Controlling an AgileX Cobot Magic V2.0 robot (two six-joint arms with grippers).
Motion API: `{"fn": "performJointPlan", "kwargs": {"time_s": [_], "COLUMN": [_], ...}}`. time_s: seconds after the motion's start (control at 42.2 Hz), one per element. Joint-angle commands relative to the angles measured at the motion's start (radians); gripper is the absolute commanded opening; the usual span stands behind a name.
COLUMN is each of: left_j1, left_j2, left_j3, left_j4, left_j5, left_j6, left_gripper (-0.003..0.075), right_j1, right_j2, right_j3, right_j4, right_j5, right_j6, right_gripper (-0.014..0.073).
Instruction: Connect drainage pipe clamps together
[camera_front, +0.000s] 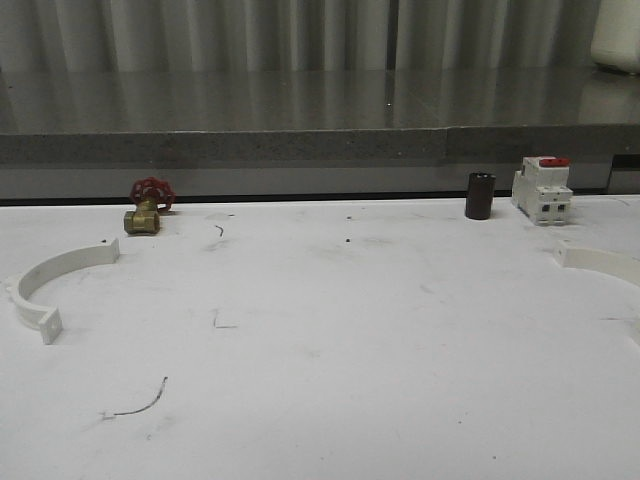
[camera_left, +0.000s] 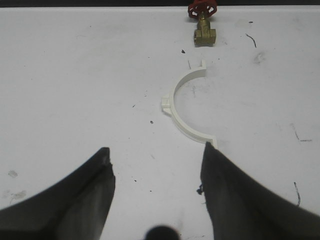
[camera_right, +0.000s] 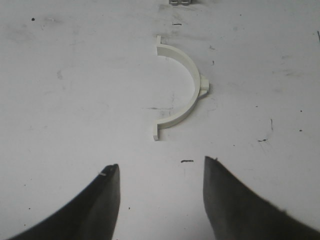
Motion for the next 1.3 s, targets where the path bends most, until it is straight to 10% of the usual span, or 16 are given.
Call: {"fn": "performJointPlan", "kwargs": {"time_s": [0.0,0.474,0.663,1.279], "left_j1": [-0.003,-0.003,-0.003,-0.042], "left_j2": [-0.001,0.241,0.408,0.940], "left_j3": [-0.028,-0.139,-0.238,-0.535], "left_j4": [0.000,0.000,-0.007,-0.007], "left_j5": [-0.067,-0.069,-0.055,0.017], "left_j6": [-0.003,0.017,0.017,0.035], "left_gripper": [0.0420,0.0427,0.0542,0.0429], "right_j1": [-0.004,-0.004,-0.004,-0.004], "right_j2": [0.000,0.000,0.000,0.000], "right_j3": [-0.032,-0.032,-0.032,-0.032], "right_j4": [-0.011,-0.011,-0.011,-0.011], "right_j5": [-0.061,-0.059,-0.056,-0.056], "right_j6": [-0.007,-0.007,-0.007,-0.007], "right_gripper": [0.0427,0.0427,0.0427,0.0427]}}
